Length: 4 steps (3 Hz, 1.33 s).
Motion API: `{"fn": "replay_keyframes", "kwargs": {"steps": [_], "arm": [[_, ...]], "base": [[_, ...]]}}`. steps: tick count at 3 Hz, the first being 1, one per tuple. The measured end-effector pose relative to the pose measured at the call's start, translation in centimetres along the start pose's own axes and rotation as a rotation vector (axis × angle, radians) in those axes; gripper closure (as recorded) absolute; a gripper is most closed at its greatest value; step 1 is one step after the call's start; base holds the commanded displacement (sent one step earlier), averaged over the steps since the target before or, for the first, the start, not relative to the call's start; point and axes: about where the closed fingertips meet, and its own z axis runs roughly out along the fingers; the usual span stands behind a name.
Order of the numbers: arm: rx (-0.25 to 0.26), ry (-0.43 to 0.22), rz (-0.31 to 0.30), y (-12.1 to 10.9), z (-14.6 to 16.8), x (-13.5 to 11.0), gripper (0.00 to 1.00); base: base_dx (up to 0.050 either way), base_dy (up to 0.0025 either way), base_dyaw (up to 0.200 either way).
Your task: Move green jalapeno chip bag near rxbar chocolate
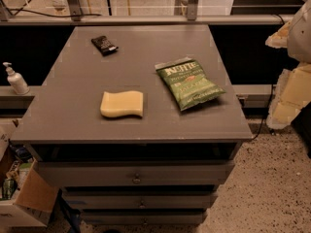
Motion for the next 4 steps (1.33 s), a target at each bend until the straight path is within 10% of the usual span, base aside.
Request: {"fn": "replay_keyframes", "kwargs": {"steps": [1, 4], "arm": [[0.0, 0.0, 0.0, 0.0, 0.0, 0.0, 0.0], [0.046, -0.091, 0.033, -0.8, 3.1, -2.2, 0.0]], "base": [[0.1, 0.0, 0.0], [0.0, 0.0, 0.0]]}}
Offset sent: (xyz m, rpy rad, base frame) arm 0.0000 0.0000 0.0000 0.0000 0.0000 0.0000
